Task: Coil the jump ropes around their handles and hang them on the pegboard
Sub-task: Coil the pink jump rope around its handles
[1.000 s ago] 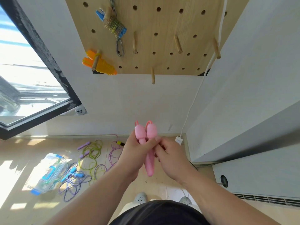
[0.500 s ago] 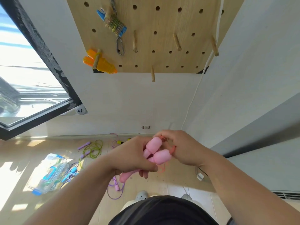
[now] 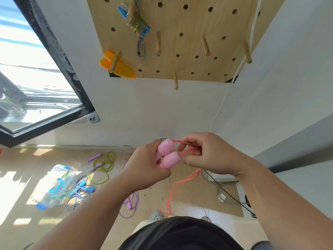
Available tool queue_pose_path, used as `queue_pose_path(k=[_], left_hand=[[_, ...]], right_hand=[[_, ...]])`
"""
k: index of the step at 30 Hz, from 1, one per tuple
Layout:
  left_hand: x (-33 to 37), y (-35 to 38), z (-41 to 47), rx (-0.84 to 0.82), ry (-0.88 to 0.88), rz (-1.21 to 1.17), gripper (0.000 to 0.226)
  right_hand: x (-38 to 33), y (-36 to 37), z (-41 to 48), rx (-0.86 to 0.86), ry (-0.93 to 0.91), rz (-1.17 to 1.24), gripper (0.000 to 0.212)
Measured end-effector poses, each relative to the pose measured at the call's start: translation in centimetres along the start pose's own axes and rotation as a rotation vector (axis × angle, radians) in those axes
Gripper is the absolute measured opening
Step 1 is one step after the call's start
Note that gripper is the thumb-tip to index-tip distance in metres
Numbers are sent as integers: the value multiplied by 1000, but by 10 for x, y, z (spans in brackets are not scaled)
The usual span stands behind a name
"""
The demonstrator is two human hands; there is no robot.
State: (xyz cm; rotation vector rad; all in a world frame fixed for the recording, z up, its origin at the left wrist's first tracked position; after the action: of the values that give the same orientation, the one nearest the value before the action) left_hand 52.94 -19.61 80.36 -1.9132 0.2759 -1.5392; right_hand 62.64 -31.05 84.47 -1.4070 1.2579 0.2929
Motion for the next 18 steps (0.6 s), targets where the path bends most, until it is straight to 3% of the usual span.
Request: queue_pose_path(k=[1, 5, 11, 18], left_hand=[[2, 0, 0, -12, 18, -25, 24], [3, 5, 1, -5, 6, -241, 23], [-23, -8, 9, 215, -194, -1134, 22], [-19, -3, 13, 318, -168, -1284, 30]], right_hand=[[0, 1, 0, -10, -1, 81, 3], [3, 7, 6, 43, 22, 244, 38], [13, 40, 6, 36, 89, 168, 37], [-22, 71, 3, 26, -2, 53, 31]])
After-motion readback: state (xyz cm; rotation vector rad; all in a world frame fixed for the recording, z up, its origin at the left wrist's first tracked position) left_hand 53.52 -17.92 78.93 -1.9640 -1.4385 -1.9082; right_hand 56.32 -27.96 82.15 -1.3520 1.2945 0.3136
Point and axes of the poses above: each hand's wrist, its own z-axis towards the middle knuckle, its own y-axis out of the palm, x = y × z, the point moved 10 cm from there along z, towards the middle knuckle, and after that the axes turned 5 degrees about y, right-handed, at the moved point
